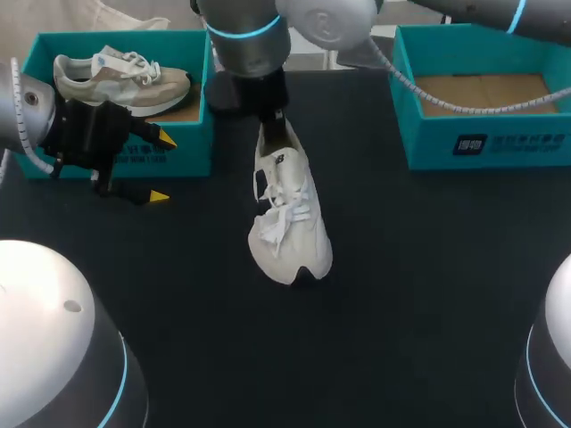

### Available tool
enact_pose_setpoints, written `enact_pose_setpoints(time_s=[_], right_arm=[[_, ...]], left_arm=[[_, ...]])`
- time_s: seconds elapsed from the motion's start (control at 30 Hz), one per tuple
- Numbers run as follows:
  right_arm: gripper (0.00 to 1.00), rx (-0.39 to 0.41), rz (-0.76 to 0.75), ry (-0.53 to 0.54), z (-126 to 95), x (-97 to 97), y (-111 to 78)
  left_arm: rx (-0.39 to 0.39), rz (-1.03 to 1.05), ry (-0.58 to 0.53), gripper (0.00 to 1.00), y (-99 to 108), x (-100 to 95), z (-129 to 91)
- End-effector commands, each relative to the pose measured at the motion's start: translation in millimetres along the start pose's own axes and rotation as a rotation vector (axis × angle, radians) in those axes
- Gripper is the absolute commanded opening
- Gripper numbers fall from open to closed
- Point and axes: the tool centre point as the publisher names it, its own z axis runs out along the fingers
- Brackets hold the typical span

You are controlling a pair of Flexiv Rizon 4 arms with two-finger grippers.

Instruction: Take the shoe out of the shoebox, open the shoe tongue, remove and reinsert the insole, then place the shoe into the shoebox

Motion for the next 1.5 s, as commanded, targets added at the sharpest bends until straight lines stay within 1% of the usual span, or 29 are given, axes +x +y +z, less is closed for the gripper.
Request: enact_pose_setpoints(time_s=[0.03,0.47,0.53,0.57,0.6,0.67,0.7,0.73,0.77,0.8,0.87,0.9,1.0,1.07,1.13,1.2,1.23,1.27,1.5], right_arm=[[0.0,0.025,0.037,-0.098,-69,6.4,-38.3],[0.0,0.025,0.037,-0.098,-69,6.4,-38.3],[0.0,0.039,0.094,-0.096,-61,7.5,-53.5],[0.0,0.064,0.096,-0.087,-57,7.4,-62.1],[0.0,0.064,0.112,-0.091,-56,6.2,-72.5],[0.0,0.088,0.105,-0.089,-54,2.3,-93.0],[0.0,0.088,0.098,-0.098,-55,-1.1,-104.9],[0.0,0.067,0.117,-0.121,-57,-4.9,-116.1],[0.0,0.075,0.119,-0.122,-58,-7.9,-127.6],[0.0,0.094,0.107,-0.12,-61,-12.0,-137.0],[0.0,0.097,0.096,-0.134,-58,-23.0,-159.8],[0.0,0.113,0.077,-0.13,-57,-30.1,-169.9],[0.0,0.121,0.037,-0.144,-54,-50.2,-196.8],[0.0,0.144,-0.007,-0.148,-49,-59.9,-216.2],[0.0,0.165,0.012,-0.146,-47,-71.0,-236.4],[0.0,0.145,0.049,-0.174,-48,-80.8,-252.0],[0.0,0.165,0.067,-0.169,-47,-84.6,-259.6],[0.0,0.178,0.1,-0.169,-46,-87.2,-265.8],[0.0,0.178,0.1,-0.169,-46,-87.2,-265.8]], left_arm=[[-0.003,0.0,0.001,1.0,0,0.1,0],[-0.003,0.0,0.001,1.0,0,0.1,0],[-0.003,0.0,0.001,1.0,0,0.1,0],[-0.003,0.0,0.001,1.0,0,0.1,0],[-0.003,0.0,0.001,1.0,0,0.1,0],[-0.003,0.0,0.001,1.0,0,0.1,0],[-0.003,0.0,0.001,1.0,0,0.1,0],[-0.003,0.0,0.001,1.0,0,0.1,0],[-0.003,0.0,0.001,1.0,0,0.1,0],[-0.003,0.0,0.001,1.0,0,0.1,0],[-0.003,0.0,0.001,1.0,0,0.1,0],[-0.003,0.0,0.001,1.0,0,0.1,0],[-0.003,0.0,0.001,1.0,0,0.1,0],[-0.003,0.0,0.001,1.0,0,0.1,0],[-0.003,0.0,0.001,1.0,0,0.1,0],[-0.003,0.0,0.001,1.0,0,0.1,0],[-0.003,0.0,0.001,1.0,0,0.1,0],[-0.003,0.0,0.001,1.0,0,0.1,0],[-0.003,0.0,0.001,1.0,0,0.1,0]])
